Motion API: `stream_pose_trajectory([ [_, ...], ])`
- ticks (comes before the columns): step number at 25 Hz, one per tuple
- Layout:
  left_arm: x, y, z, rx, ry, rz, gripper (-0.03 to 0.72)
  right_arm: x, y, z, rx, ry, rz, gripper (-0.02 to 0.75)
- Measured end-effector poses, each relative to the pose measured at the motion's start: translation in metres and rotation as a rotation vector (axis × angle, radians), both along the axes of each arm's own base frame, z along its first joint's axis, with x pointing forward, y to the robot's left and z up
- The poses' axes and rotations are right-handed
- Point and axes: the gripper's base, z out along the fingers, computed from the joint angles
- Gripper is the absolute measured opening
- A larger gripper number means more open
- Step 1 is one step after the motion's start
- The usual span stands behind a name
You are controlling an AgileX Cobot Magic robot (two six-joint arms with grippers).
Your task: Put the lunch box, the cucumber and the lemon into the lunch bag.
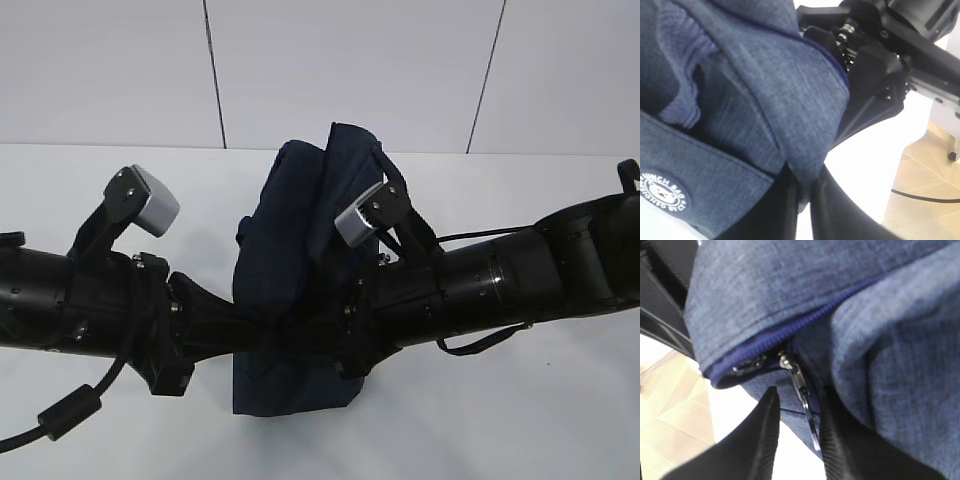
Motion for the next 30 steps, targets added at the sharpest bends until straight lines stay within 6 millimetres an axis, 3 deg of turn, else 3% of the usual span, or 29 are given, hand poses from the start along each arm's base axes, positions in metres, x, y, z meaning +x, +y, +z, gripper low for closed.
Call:
stream_pose_trajectory([
  [10,0.0000,0.0000,0.0000,0.000,0.000,0.000,0.014,0.0001,0.0000,-0.0008,-0.001,0.002,0.000,0.234],
  [16,-0.0002,-0.0002,0.0002,-0.003,0.001,-0.003,0.014,0.0004,0.0002,-0.0044,-0.006,0.014,-0.001,0.022],
  [30,-0.0004,-0.0003,0.0003,-0.004,0.001,-0.005,0.014,-0.0018,0.0003,-0.0057,-0.012,0.056,0.009,0.020],
])
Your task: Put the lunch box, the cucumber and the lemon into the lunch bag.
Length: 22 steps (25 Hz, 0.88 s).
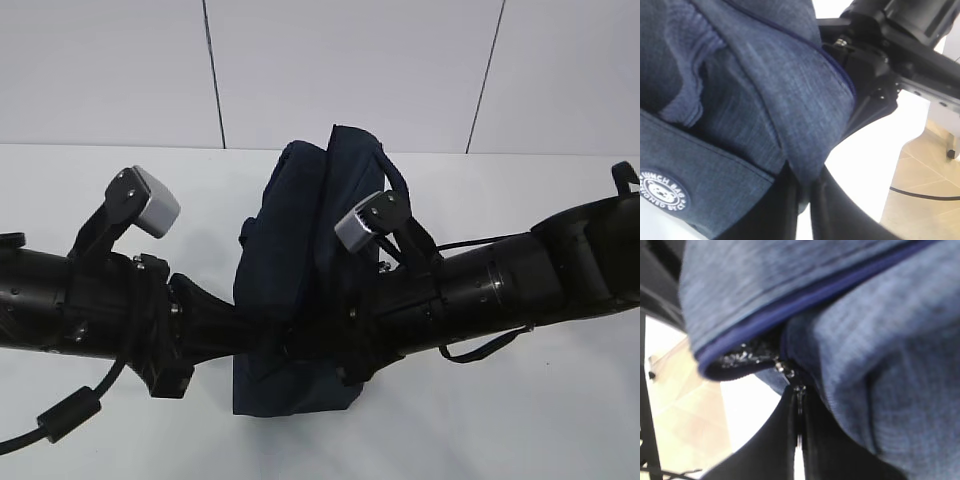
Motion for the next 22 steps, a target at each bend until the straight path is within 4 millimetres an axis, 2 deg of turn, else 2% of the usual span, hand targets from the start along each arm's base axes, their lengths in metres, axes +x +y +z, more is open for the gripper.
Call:
stream_pose_trajectory([
  [22,0.001,0.001,-0.001,0.022,-0.006,0.013,0.014,-0.013,-0.003,0.009,-0.048,0.044,0.093,0.020],
])
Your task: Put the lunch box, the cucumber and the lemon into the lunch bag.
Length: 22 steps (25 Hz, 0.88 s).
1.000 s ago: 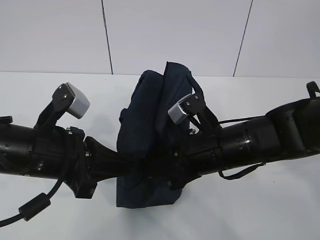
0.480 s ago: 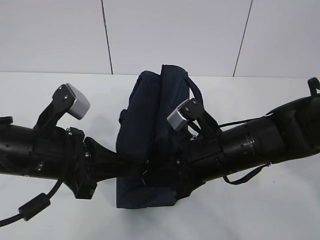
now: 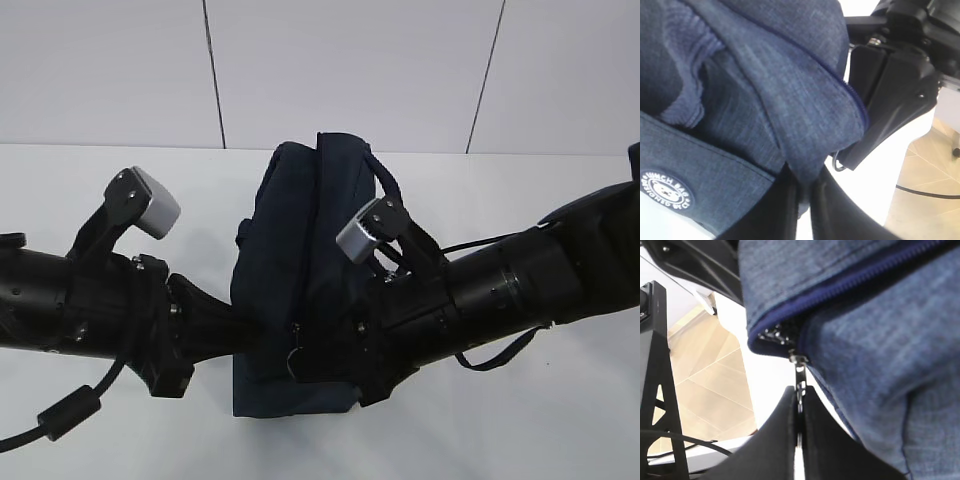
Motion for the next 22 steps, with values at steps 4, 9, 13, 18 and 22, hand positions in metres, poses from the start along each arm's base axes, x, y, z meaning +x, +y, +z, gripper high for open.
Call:
stream_pose_trajectory([
  [4,0.000,0.000,0.000,0.000,0.000,0.000,0.014,-0.001,0.000,0.000,-0.009,0.001,0.015,0.020],
  [9,0.000,0.000,0.000,0.001,0.000,0.000,0.014,-0.003,-0.001,0.003,-0.013,0.003,0.017,0.020],
  [13,0.000,0.000,0.000,0.001,0.000,0.000,0.014,-0.001,-0.004,0.011,-0.040,-0.033,-0.025,0.020],
  [18,0.000,0.000,-0.001,0.003,0.002,0.001,0.014,-0.003,-0.007,0.016,-0.063,-0.034,-0.034,0.020],
  [22,0.001,0.000,-0.002,0.003,0.007,0.005,0.014,-0.006,-0.007,0.020,-0.063,-0.021,-0.010,0.020],
])
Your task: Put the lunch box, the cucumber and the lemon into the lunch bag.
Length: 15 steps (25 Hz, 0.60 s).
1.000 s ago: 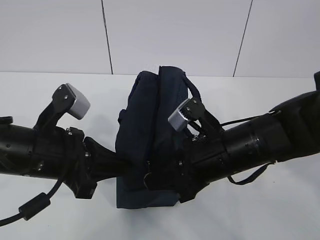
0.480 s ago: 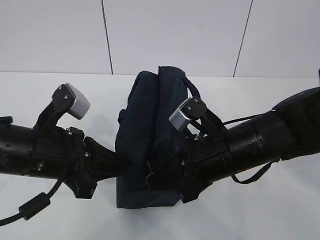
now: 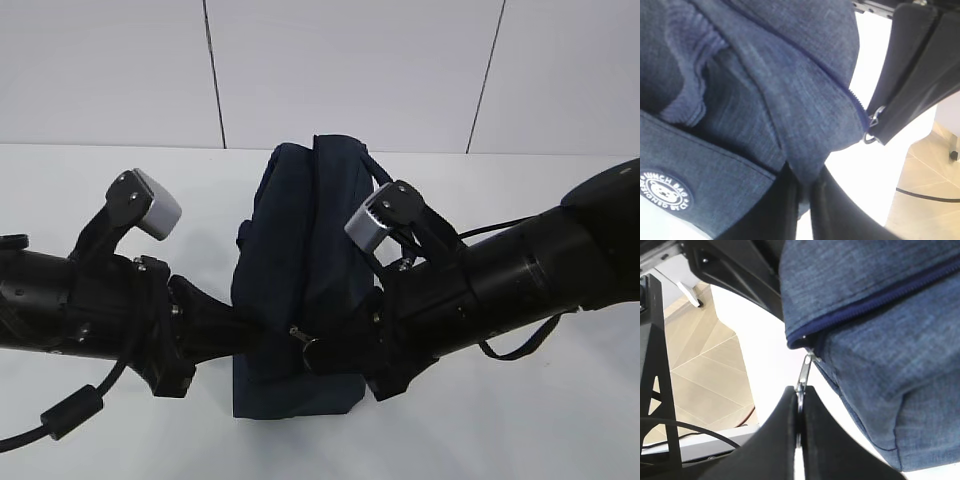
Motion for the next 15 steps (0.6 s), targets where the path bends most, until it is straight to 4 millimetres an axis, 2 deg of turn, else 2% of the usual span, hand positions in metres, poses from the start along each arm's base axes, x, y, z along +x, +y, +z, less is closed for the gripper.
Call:
stream_pose_trajectory([
  [15,0.002,-0.001,-0.002,-0.006,0.011,0.011,0.013,-0.007,-0.003,0.017,0.010,-0.036,0.036,0.020],
])
